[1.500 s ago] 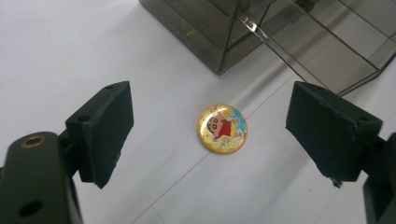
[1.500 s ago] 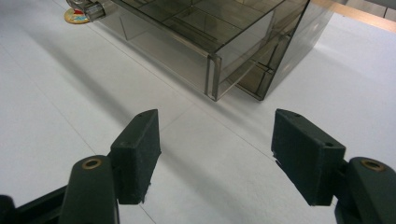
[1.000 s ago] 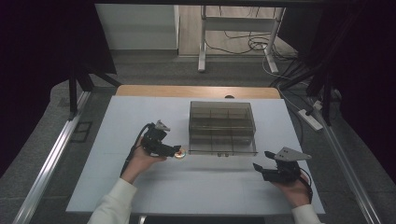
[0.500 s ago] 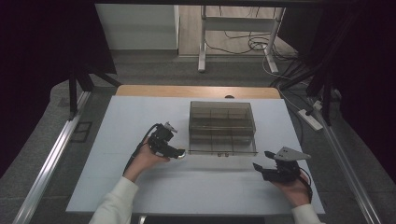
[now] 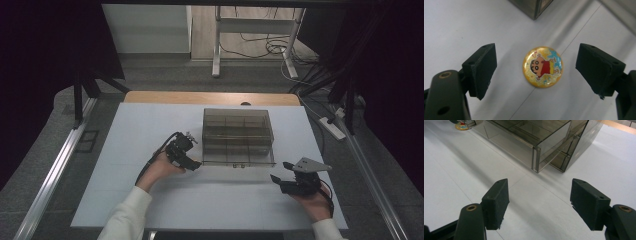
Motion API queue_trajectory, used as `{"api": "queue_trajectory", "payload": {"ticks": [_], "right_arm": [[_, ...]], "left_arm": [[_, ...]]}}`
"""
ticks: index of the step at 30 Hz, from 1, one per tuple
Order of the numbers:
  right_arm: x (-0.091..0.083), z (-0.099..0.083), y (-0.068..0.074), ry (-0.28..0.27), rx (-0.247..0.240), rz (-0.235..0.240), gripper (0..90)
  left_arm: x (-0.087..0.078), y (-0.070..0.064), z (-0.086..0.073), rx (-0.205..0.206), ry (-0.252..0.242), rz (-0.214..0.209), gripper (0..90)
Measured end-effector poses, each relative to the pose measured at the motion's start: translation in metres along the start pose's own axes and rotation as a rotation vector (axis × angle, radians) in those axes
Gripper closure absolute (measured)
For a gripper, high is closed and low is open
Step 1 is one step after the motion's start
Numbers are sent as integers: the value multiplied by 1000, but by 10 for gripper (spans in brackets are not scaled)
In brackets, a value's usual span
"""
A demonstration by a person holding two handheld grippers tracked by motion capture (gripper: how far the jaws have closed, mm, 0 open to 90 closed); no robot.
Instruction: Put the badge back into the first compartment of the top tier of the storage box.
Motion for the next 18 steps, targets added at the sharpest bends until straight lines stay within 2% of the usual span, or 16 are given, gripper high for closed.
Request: {"api": "queue_trajectory", "payload": {"ticks": [6, 18], "right_arm": [[-1, 1, -1, -2, 1, -5, 307], [-2, 3, 1, -13, 5, 2, 307]], "left_arm": [[7, -1, 0, 7, 28, 10, 187], [10, -3, -4, 40, 78, 13, 235]]}}
Point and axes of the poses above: each handheld gripper's, and its own axes: x roughly forward along the jaws, z roughly out of its top, y roughly to its left, the point moved 8 cm from there along x, roughly forward along the jaws, and after that the axes turned 1 degree about -y, right-handed, at the moved point
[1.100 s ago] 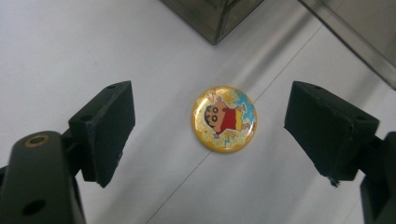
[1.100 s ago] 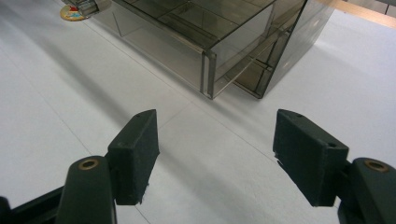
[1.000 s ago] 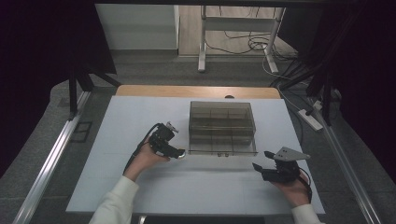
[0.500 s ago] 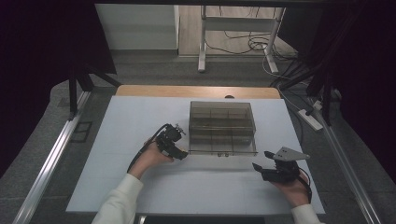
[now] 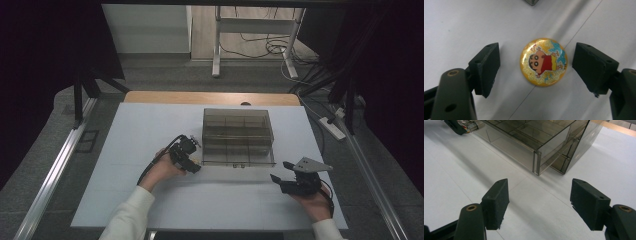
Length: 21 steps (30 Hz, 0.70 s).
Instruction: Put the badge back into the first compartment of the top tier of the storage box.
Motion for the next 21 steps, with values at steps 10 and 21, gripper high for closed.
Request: {"api": "queue_trajectory", "payload": {"ticks": [10, 21], "right_arm": [[1, 0, 1, 2, -6, 0, 307], [1, 0, 1, 2, -4, 1, 307]], "left_arm": [[-1, -3, -1, 3, -7, -23, 325], [-5, -6, -3, 13, -1, -29, 467]]}}
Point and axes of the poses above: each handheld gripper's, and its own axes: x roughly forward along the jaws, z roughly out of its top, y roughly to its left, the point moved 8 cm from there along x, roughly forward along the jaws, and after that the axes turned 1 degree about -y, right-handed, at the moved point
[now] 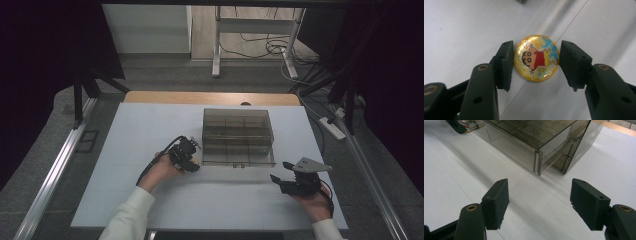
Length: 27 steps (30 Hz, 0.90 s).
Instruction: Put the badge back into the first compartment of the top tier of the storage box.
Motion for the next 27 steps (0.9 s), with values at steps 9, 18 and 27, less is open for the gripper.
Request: {"api": "queue_trajectory", "payload": {"ticks": [9, 18, 27], "right_arm": [[-1, 1, 0, -5, 3, -2, 308], [-1, 0, -1, -3, 2, -3, 308], [0, 0, -1, -2, 1, -3, 308]], "left_arm": [[0, 1, 0, 7, -2, -6, 469], [-1, 1, -1, 9, -3, -12, 469], [-2, 3, -2, 6, -1, -14, 469]]}}
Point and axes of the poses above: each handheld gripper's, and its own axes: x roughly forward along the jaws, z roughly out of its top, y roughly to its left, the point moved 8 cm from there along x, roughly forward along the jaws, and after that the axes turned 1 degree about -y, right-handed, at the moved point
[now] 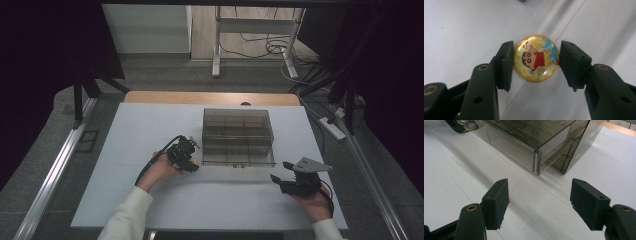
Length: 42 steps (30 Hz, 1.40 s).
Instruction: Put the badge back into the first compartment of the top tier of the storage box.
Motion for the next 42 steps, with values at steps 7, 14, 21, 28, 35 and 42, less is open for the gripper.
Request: {"api": "queue_trajectory", "payload": {"ticks": [7, 14, 21, 28, 35, 42], "right_arm": [[0, 0, 0, 2, 0, 3, 308], [1, -1, 1, 3, 0, 5, 307], [1, -1, 1, 5, -3, 4, 307], [1, -1, 0, 3, 0, 3, 307], [1, -1, 0, 4, 0, 3, 306], [1, -1, 0, 7, -1, 3, 304]], "left_arm": [[-1, 2, -1, -13, -12, -2, 469], [-3, 3, -2, -18, -12, -5, 469], [-6, 6, -3, -25, -26, -10, 469], [-12, 8, -3, -31, -50, -12, 469], [-19, 9, -3, -40, -69, -18, 469], [-28, 10, -2, -46, -102, -18, 469]]}}
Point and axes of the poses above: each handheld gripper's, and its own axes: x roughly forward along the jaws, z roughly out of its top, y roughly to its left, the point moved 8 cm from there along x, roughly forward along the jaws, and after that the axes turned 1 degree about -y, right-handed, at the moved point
